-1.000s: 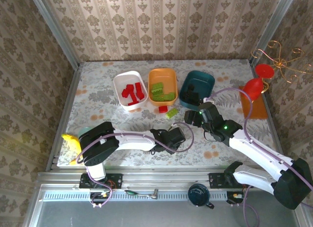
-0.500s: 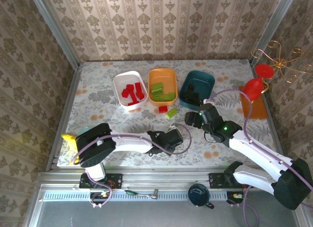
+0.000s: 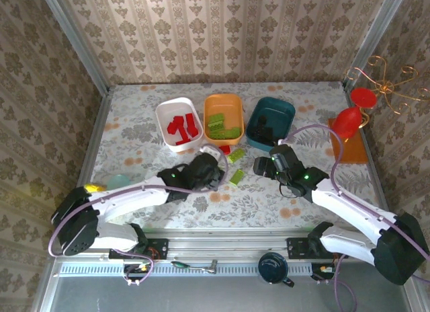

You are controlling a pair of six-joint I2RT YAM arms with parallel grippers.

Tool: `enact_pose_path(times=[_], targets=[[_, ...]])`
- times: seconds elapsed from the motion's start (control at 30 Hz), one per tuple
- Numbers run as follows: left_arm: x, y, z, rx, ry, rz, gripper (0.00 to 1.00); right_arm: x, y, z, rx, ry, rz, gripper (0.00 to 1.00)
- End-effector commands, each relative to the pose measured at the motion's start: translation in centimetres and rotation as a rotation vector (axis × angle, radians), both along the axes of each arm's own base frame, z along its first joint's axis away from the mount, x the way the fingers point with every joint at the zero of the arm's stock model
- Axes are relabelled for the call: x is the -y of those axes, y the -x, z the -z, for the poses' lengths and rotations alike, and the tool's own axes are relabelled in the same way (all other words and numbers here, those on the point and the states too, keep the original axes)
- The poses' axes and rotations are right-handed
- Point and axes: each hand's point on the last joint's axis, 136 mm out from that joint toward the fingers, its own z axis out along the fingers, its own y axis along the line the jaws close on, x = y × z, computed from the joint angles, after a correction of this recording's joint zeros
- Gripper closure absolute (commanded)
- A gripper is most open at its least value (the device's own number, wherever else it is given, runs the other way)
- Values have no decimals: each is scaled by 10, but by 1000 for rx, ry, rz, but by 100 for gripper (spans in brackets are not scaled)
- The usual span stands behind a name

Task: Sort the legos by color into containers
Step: Pick up the lego from the middle-left of the table, then place the lego in the container.

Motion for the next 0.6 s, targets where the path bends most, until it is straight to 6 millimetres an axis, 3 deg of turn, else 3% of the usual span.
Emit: enact_pose_path(times=[0.0, 0.1, 0.23, 0.4, 0.57], targets=[[5, -27, -26, 24, 92, 21, 72, -6, 1, 11, -24, -24, -1, 16], [11, -67, -43, 34, 148, 0, 72, -8, 2, 16, -39, -19, -9, 16], [20, -117, -51, 35, 149, -20, 72, -9, 5, 19, -53, -8, -16, 16], [30, -176, -29, -21, 113, -64, 73, -9, 10, 22, -61, -2, -21, 16], [45, -209, -7, -72, 81, -80, 73, -9, 14, 22, -66, 4, -26, 15]])
